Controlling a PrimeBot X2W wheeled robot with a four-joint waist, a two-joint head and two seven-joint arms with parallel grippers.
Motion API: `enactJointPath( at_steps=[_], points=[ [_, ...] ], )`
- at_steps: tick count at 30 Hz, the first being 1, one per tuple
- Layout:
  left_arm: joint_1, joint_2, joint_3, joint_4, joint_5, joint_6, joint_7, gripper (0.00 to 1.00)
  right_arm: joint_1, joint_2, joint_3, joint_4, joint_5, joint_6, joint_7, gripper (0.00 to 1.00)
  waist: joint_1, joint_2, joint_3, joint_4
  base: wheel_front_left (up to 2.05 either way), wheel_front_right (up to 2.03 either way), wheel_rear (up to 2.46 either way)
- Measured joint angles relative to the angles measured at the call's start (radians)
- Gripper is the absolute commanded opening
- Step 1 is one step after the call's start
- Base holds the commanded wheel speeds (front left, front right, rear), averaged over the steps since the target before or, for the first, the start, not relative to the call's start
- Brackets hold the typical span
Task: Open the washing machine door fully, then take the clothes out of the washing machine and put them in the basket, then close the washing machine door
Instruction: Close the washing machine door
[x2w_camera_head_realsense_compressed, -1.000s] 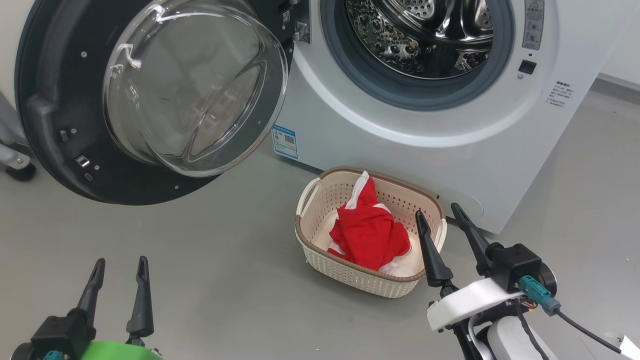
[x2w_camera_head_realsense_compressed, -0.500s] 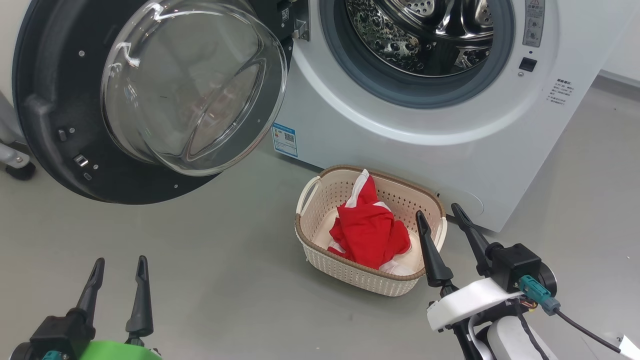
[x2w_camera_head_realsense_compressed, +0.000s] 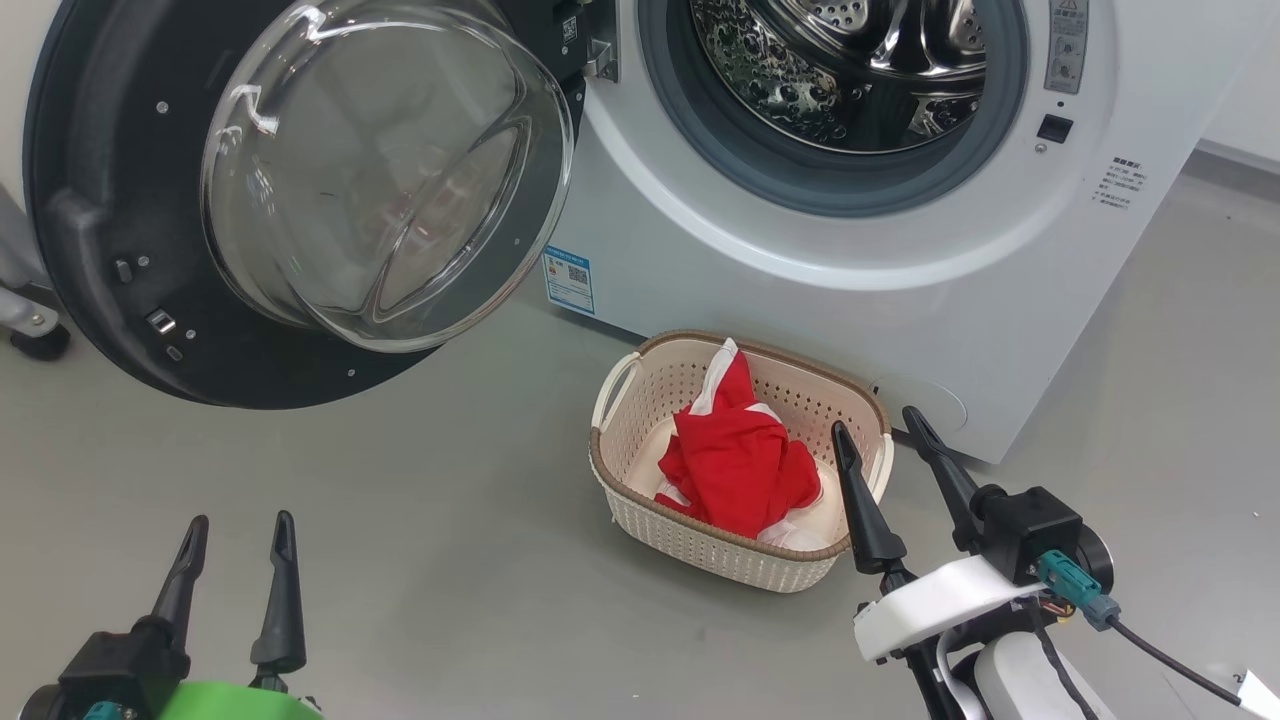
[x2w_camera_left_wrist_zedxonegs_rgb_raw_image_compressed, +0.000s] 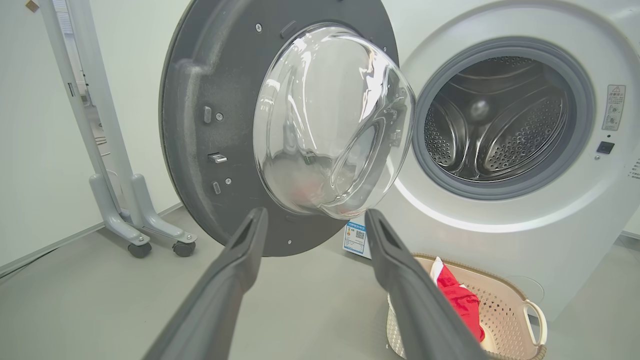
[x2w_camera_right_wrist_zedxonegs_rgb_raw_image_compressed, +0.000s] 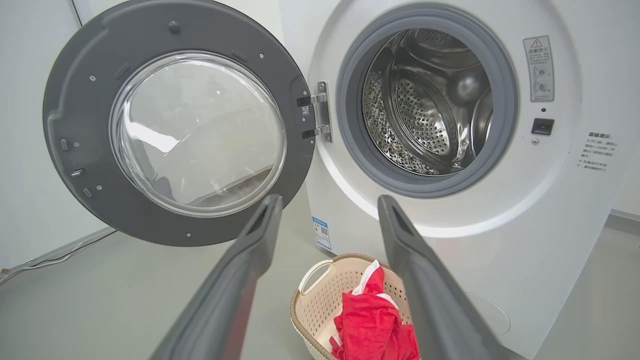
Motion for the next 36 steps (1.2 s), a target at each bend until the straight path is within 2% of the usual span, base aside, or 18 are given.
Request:
enactJointPath(
  at_steps=[17,18,19,20,21,30,36],
  points=[
    [0.000,0.000,0.001,0.000,0.000,0.000,0.000,1.00,0.000,0.000,0.000,0.001,0.000,0.000,0.000,1.00,0.0000,0.0000,0.000,-0.001,0.00,0.00,0.00],
    [0.000,0.000,0.001,0.001,0.000,0.000,0.000,0.98,0.000,0.000,0.000,0.001,0.000,0.000,0.000,1.00,0.0000,0.0000,0.000,-0.001,0.00,0.00,0.00],
    [0.001,0.000,0.001,0.002,0.000,0.000,0.000,0.54,0.000,0.000,0.001,0.001,0.000,0.000,0.000,1.00,0.0000,0.0000,0.001,-0.001,0.00,0.00,0.00],
    [0.002,0.000,0.001,0.001,0.000,0.000,0.000,0.24,0.000,0.000,0.002,0.001,0.000,0.000,0.000,1.00,0.0000,0.0000,0.002,-0.002,0.00,0.00,0.00],
    [0.003,0.000,0.002,0.001,0.000,0.000,0.000,0.00,0.000,0.000,0.003,0.001,0.000,0.000,0.000,1.00,0.0000,0.0000,0.002,-0.002,0.00,0.00,0.00],
    [0.010,0.006,0.038,-0.032,-0.001,0.003,0.000,0.00,-0.003,-0.001,0.029,-0.001,-0.004,-0.007,0.000,1.00,0.0000,0.0000,0.033,-0.009,0.00,0.00,0.00],
    [0.000,0.066,0.094,-0.081,-0.002,0.003,0.000,0.00,-0.023,-0.001,0.048,-0.006,-0.028,-0.016,0.000,1.00,0.0000,0.0000,0.074,-0.020,0.00,0.00,0.00]
  ],
)
